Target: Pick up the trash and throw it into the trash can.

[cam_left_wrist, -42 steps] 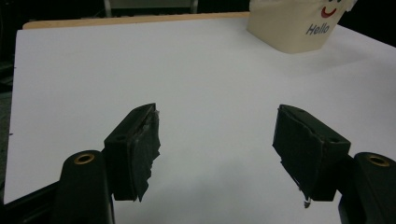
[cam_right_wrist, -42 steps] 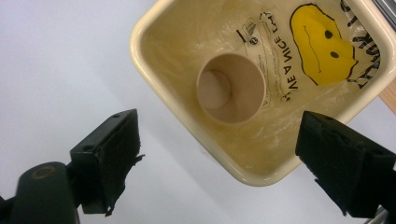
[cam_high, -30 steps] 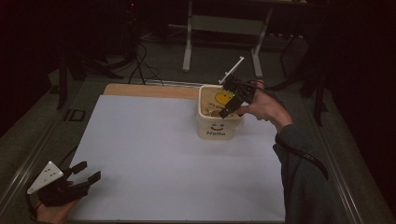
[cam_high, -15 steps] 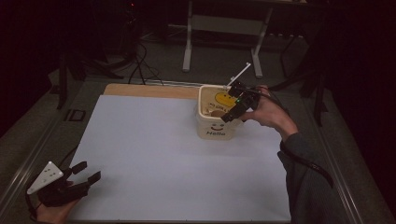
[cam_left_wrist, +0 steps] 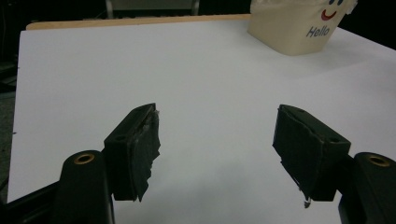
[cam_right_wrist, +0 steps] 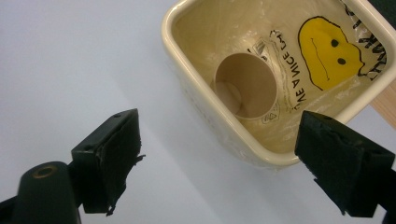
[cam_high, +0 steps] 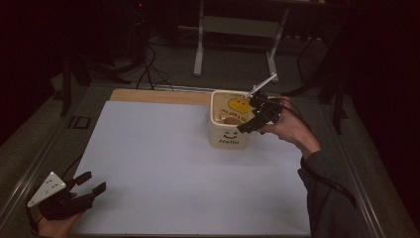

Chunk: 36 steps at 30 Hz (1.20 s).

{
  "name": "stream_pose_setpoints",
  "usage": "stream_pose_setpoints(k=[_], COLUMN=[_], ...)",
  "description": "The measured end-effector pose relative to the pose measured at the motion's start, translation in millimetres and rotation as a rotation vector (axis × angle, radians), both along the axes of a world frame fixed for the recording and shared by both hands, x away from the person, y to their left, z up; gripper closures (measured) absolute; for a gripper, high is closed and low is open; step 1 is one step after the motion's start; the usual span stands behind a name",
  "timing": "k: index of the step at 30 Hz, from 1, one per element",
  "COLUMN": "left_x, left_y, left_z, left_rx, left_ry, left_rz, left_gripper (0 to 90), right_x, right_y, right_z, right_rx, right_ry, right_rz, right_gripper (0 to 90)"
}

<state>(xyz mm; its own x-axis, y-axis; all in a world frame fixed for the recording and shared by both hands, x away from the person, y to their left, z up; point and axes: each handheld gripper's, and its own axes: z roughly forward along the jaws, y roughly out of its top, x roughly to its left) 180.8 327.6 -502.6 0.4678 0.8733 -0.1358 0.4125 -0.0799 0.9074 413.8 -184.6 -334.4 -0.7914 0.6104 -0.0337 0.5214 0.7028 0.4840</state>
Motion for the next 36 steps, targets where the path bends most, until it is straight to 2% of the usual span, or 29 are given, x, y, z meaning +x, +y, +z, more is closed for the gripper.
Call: stream_pose_setpoints(k=[4, 16, 29, 36], left_x=[-0.3, -0.8, -1.0, -1.2], left_y=[-0.3, 0.3, 0.2, 0.8], left_z=[0.4, 0.2, 0.3, 0.3], left_rx=[-0.003, -0.007, -0.005, -0.006], left_ry=[-0.001, -0.001, -0.001, -0.004], left_rz=[0.0, 0.001, 0.004, 0.006], left_gripper=[31.3, 31.3, 31.3, 31.3], right_x=[-2.3, -18.3, -42.3, -58.4], right_y=[-3.3, -17.9, -42.7, -57.9], right_z=[-2.6, -18.7, -42.5, -58.4], right_rx=[0.029, 0.096, 0.235, 0.284], right_ry=[-0.002, -0.05, -0.153, -0.204], right_rz=[-0.004, 0.009, -0.012, -0.018], right_gripper=[13.9, 13.8, 13.8, 13.9])
